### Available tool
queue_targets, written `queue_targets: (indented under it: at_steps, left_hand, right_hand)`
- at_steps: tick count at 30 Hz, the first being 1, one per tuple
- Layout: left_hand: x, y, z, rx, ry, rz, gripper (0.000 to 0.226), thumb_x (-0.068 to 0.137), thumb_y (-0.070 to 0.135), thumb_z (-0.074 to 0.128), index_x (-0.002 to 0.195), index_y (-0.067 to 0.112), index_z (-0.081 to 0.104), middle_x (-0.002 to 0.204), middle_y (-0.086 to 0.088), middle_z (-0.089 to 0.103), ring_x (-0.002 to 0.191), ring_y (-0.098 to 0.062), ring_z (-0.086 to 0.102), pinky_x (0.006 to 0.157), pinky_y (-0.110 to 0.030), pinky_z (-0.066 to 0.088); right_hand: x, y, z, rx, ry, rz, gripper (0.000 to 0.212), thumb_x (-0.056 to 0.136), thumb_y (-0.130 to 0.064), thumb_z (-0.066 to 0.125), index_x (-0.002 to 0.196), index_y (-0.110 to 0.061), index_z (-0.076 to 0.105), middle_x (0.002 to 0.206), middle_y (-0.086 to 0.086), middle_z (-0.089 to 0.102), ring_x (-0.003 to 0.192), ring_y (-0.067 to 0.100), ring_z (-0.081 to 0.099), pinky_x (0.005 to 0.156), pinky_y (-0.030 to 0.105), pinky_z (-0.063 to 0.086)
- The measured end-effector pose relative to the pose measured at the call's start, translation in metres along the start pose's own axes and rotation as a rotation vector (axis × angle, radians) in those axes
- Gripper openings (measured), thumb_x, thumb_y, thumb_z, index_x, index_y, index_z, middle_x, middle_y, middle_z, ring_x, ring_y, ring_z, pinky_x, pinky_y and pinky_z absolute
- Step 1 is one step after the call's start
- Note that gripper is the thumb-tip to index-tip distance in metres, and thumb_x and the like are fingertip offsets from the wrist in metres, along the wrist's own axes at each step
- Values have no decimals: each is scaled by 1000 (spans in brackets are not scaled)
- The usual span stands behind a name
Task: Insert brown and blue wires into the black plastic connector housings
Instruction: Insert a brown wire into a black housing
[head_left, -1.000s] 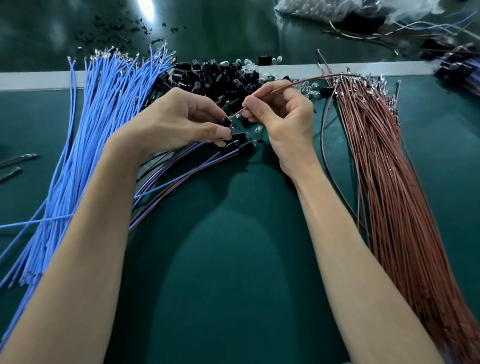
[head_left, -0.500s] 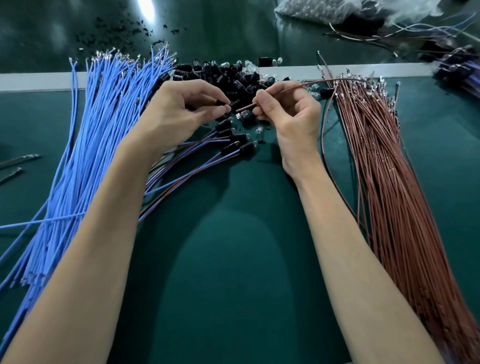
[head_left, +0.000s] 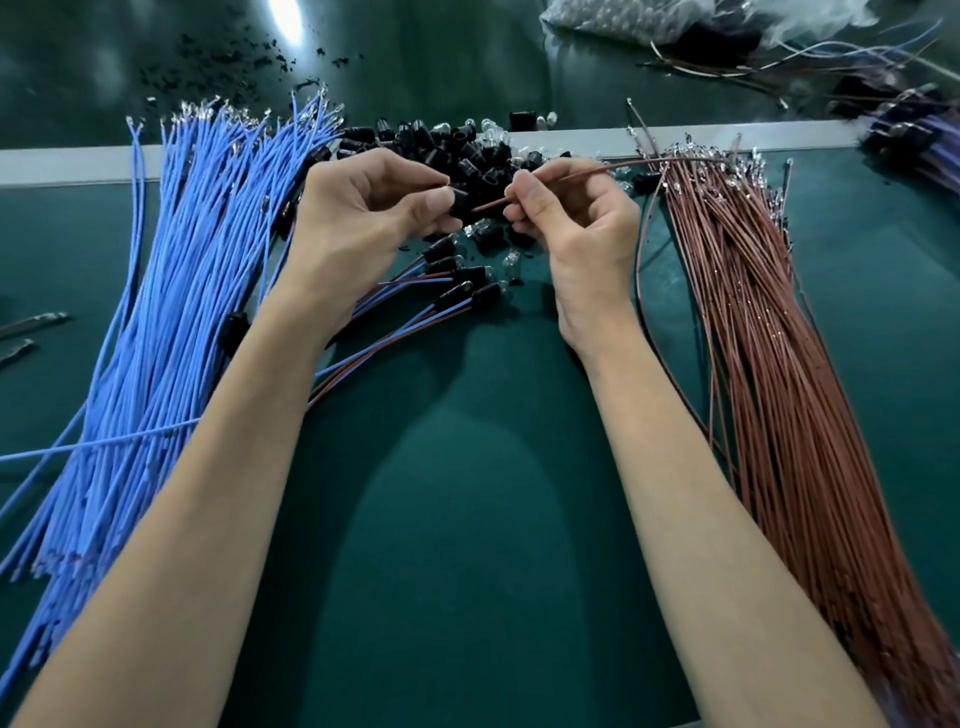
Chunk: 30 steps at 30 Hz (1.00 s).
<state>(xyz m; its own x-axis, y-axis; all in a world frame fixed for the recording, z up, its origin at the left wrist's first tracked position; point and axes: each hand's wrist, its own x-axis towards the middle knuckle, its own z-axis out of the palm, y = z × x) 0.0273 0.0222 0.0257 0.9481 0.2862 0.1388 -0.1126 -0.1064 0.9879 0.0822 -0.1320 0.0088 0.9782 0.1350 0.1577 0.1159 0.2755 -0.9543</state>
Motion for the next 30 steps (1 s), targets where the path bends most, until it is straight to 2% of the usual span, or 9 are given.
queue_targets:
  at_steps: [5, 10, 18, 25, 30]
  left_hand:
    - [-2, 0, 5, -35, 24, -31, 9, 83, 4, 69, 81, 11, 63, 64, 8, 71, 65, -8, 70, 60, -14, 49]
    - [-6, 2, 13, -69, -36, -61, 13, 80, 5, 72, 77, 9, 61, 65, 5, 72, 64, -10, 70, 59, -14, 49]
    - [-5, 0, 13, -36, -20, -74, 16, 77, 9, 76, 77, 12, 60, 65, 7, 71, 62, -7, 69, 59, -13, 48]
    - [-4, 0, 14, 16, -51, -49, 17, 77, 12, 78, 92, 11, 69, 74, 3, 72, 68, -8, 68, 66, -16, 49]
    - [-5, -2, 14, 52, -27, -26, 14, 75, 11, 79, 86, 13, 71, 67, 9, 71, 68, -6, 67, 69, -18, 51]
  right_hand:
    - [0, -2, 0, 29, 18, 15, 15, 84, 3, 68, 80, -10, 61, 68, -3, 70, 65, 9, 67, 64, 19, 52]
    - [-1, -3, 1, 19, 3, 16, 14, 83, 4, 68, 80, -8, 61, 69, -1, 70, 65, 11, 68, 64, 20, 53]
    - [-1, -3, 0, 5, -26, 18, 12, 84, 2, 68, 80, -7, 62, 69, 0, 71, 63, 10, 67, 61, 20, 52]
    - [-1, -2, 0, 36, -25, 36, 14, 85, 1, 66, 79, -11, 61, 67, -2, 70, 61, 9, 65, 60, 20, 52]
    - [0, 0, 0, -1, -42, 33, 16, 84, 3, 67, 79, -10, 60, 66, -3, 70, 61, 9, 66, 60, 19, 52]
